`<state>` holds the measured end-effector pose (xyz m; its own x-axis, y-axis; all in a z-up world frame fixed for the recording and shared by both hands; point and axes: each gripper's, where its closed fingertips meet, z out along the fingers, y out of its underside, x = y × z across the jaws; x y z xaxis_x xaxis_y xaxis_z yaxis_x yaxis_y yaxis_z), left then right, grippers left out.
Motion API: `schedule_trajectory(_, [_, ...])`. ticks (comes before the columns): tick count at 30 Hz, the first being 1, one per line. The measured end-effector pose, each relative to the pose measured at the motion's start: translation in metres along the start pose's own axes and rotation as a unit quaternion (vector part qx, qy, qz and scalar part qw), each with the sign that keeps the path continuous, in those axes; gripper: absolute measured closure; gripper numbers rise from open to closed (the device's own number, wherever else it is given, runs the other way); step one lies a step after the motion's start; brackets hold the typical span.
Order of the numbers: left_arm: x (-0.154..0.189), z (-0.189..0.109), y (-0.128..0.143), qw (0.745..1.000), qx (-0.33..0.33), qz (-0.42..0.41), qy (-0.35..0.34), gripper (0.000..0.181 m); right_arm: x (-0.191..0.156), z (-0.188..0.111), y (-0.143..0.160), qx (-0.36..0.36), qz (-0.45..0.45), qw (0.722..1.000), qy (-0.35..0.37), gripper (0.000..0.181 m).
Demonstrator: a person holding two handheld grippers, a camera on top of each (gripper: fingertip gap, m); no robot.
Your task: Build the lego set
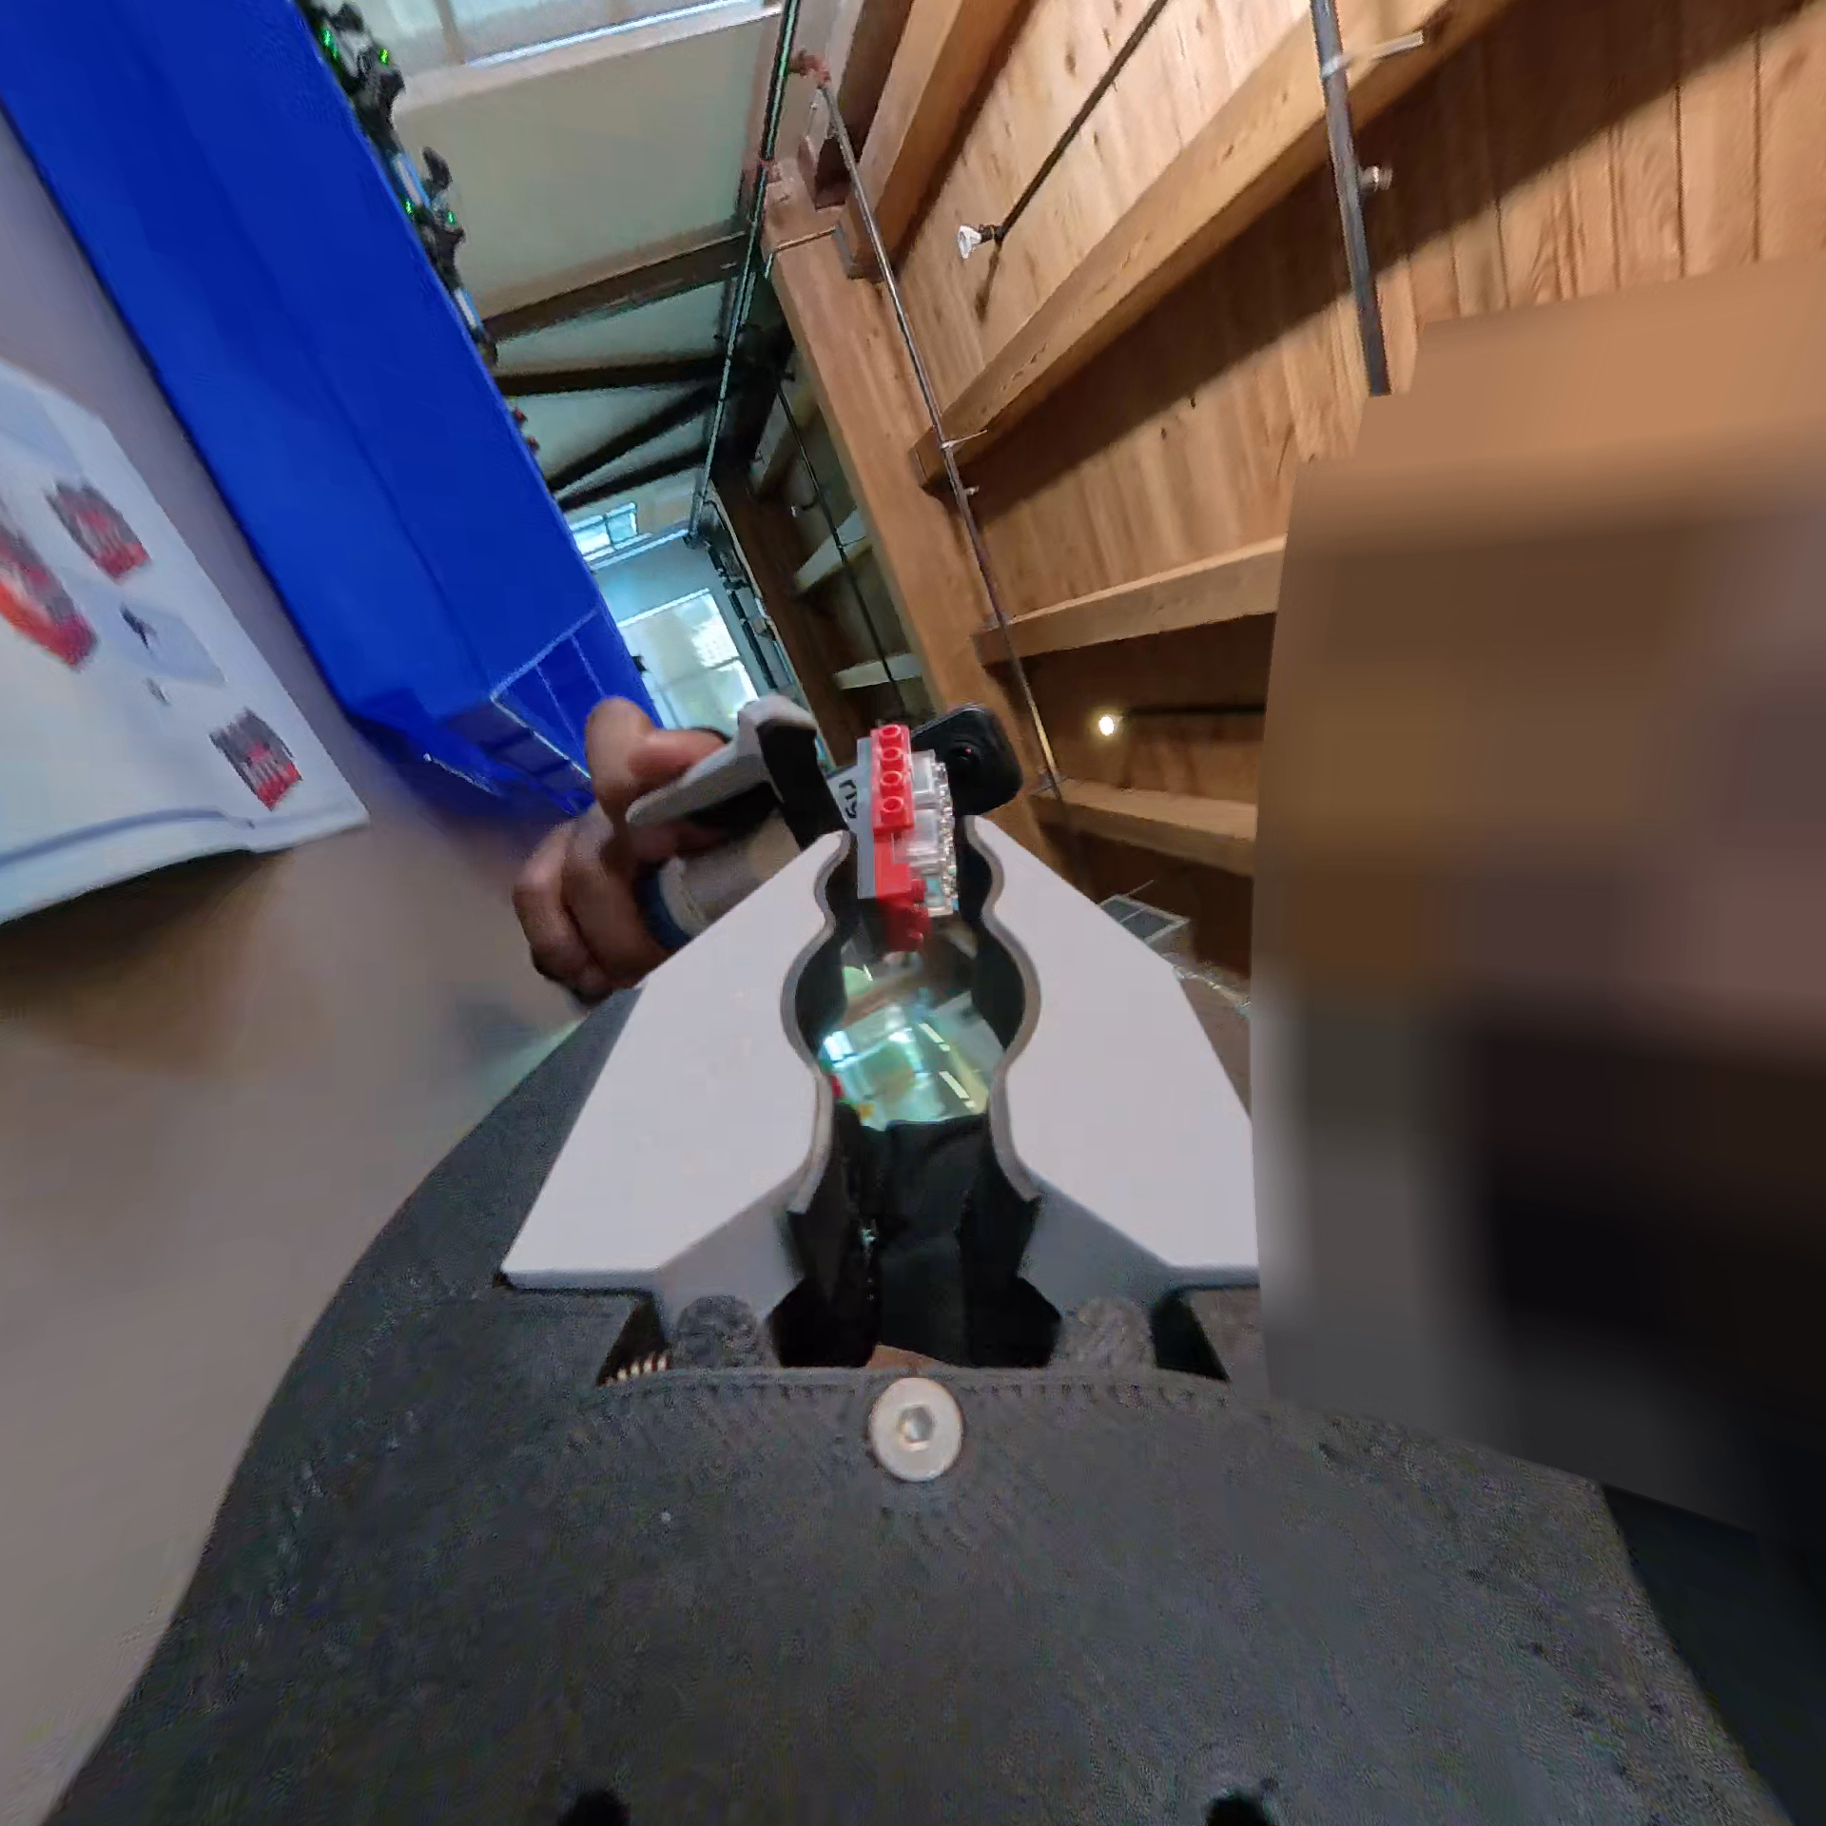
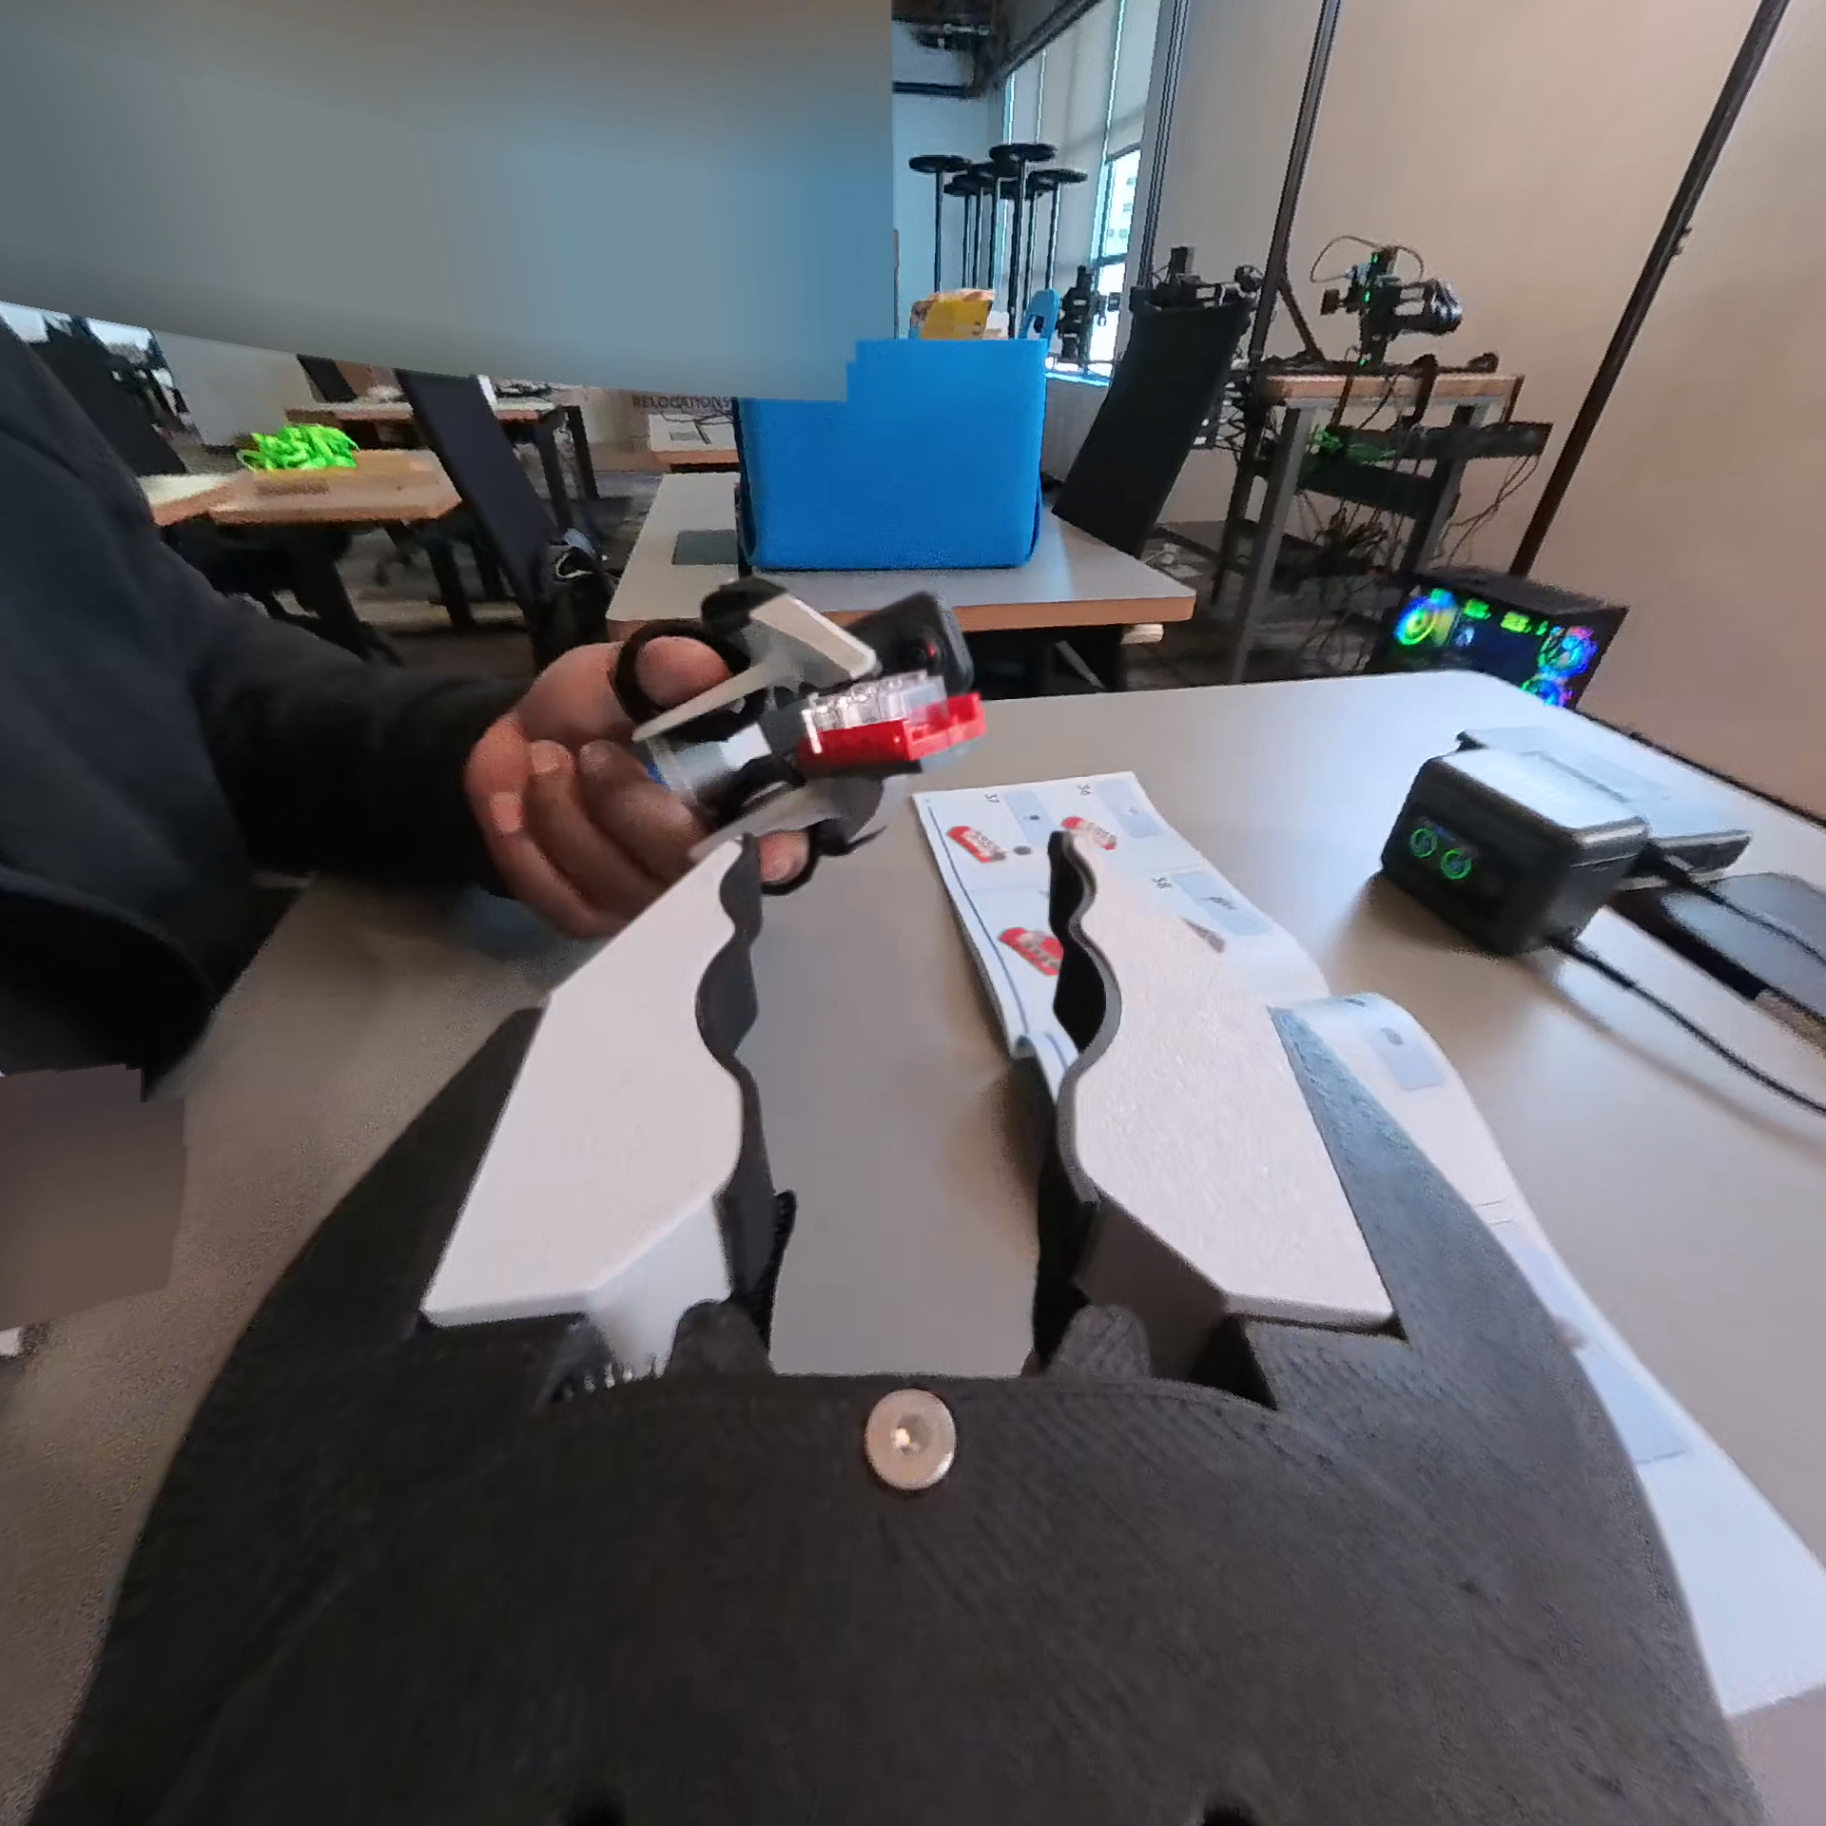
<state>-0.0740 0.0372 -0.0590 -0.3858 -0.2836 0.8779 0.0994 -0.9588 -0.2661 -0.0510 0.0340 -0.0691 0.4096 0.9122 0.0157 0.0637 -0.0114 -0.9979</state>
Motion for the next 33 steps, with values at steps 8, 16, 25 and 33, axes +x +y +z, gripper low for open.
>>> schedule_trajectory(8, [-0.002,0.007,0.028,0.995,-0.007,-0.095,-0.017,0.161,-0.022,-0.008,-0.008,-0.017,-0.238,0.971,-0.015,0.128])
schedule_trajectory(16, [0.002,0.010,0.059,0.990,-0.029,-0.122,-0.062,0.161,-0.045,-0.015,-0.003,-0.057,-0.413,0.909,-0.015,0.136])
schedule_trajectory(25, [0.002,0.016,0.076,0.983,-0.028,-0.159,-0.087,0.160,-0.063,-0.021,0.003,-0.062,-0.485,0.872,-0.017,0.160])
schedule_trajectory(33, [0.007,0.014,0.066,0.991,-0.023,-0.070,-0.107,0.132,-0.051,-0.022,-0.003,-0.052,-0.340,0.939,0.007,0.160])
